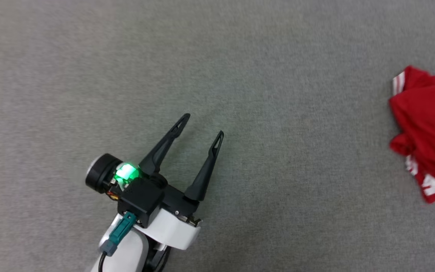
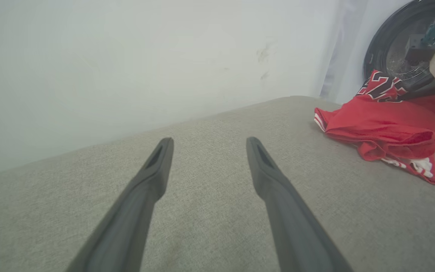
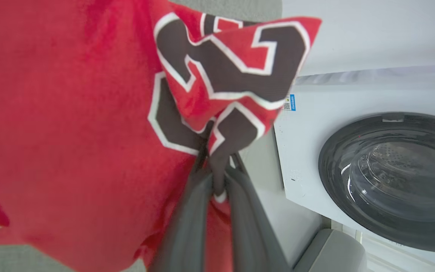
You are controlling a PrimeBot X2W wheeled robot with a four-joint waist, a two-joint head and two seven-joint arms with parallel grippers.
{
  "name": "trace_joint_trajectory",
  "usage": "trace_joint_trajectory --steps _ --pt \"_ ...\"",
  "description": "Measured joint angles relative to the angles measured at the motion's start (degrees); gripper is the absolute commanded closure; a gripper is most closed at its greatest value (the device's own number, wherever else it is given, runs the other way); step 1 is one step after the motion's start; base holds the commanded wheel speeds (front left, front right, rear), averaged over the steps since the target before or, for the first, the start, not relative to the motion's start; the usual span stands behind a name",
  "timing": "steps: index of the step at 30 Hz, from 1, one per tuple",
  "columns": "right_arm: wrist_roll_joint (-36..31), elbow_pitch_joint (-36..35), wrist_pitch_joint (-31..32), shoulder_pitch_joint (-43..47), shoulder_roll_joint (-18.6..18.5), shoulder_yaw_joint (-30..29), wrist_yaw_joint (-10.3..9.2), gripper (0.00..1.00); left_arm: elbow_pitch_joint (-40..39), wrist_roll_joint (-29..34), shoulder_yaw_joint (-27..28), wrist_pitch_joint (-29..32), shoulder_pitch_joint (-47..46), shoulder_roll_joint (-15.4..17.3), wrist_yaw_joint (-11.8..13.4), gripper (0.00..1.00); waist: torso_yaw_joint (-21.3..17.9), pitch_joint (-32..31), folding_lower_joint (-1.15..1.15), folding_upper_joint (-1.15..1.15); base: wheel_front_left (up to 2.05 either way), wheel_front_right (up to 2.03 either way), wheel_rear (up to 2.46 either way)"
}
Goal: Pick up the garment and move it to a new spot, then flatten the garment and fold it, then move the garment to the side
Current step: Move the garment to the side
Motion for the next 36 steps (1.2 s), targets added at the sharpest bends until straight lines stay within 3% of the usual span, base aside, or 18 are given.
trace_joint_trajectory --steps 10,22,23,24,36 --pt "-2.83 16.82 -9.90 -6.91 -2.52 -4.01 0.00 1.00 -4.67 0.56 -1.23 0.00 -3.07 2.76 0.00 0.00 -2.70 8.03 0.00 0.00 0.00 0.00 0.00" --pt "-8.61 27.38 -16.47 -12.68 0.76 -9.81 0.00 1.00 -5.67 0.88 -0.76 0.00 -3.24 3.34 0.27 0.00 -1.39 11.02 0.00 0.00 0.00 0.00 0.00" --pt "-9.42 27.87 -17.12 -12.95 1.00 -10.45 0.00 0.71 -5.60 0.86 -0.77 0.00 -3.25 3.21 0.40 0.00 -1.25 10.90 0.00 0.00 0.00 0.00 0.00" --pt "-10.14 28.43 -17.50 -13.28 1.29 -11.18 0.00 0.00 -5.49 0.75 -0.76 0.00 -3.26 3.09 0.44 0.00 -1.12 10.69 0.00 0.00 0.00 0.00 0.00" --pt "-15.61 31.76 -17.72 -14.48 3.23 -14.88 0.00 0.00 -2.19 -1.59 1.38 0.00 -1.65 0.02 0.69 0.00 0.51 2.88 -0.01 0.00 0.00 0.00 0.00"
